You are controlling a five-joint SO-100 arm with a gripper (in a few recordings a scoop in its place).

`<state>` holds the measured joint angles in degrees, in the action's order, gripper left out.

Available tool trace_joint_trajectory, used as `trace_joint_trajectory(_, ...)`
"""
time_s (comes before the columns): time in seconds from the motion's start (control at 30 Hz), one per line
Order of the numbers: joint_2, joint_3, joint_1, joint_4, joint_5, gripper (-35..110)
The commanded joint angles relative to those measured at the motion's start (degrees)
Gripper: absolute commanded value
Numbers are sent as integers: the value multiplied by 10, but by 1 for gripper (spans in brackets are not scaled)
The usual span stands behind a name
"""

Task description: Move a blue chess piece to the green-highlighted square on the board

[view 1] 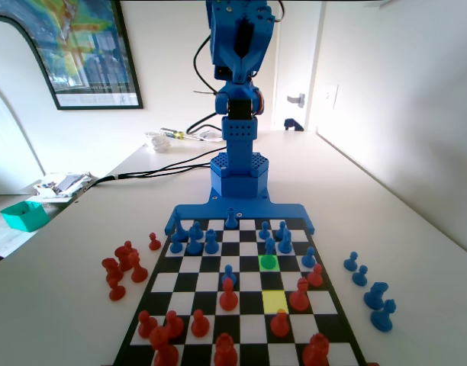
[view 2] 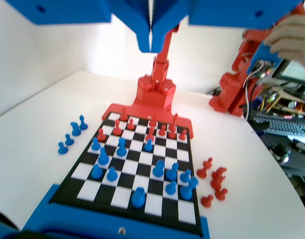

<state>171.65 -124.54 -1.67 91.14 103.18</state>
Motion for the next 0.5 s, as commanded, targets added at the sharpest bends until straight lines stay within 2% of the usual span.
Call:
trace_joint_trajectory(0.0,20,-1,-9,-9,6,1)
trace_joint_trajectory(0.47,34,-1,-4,-12,7,1)
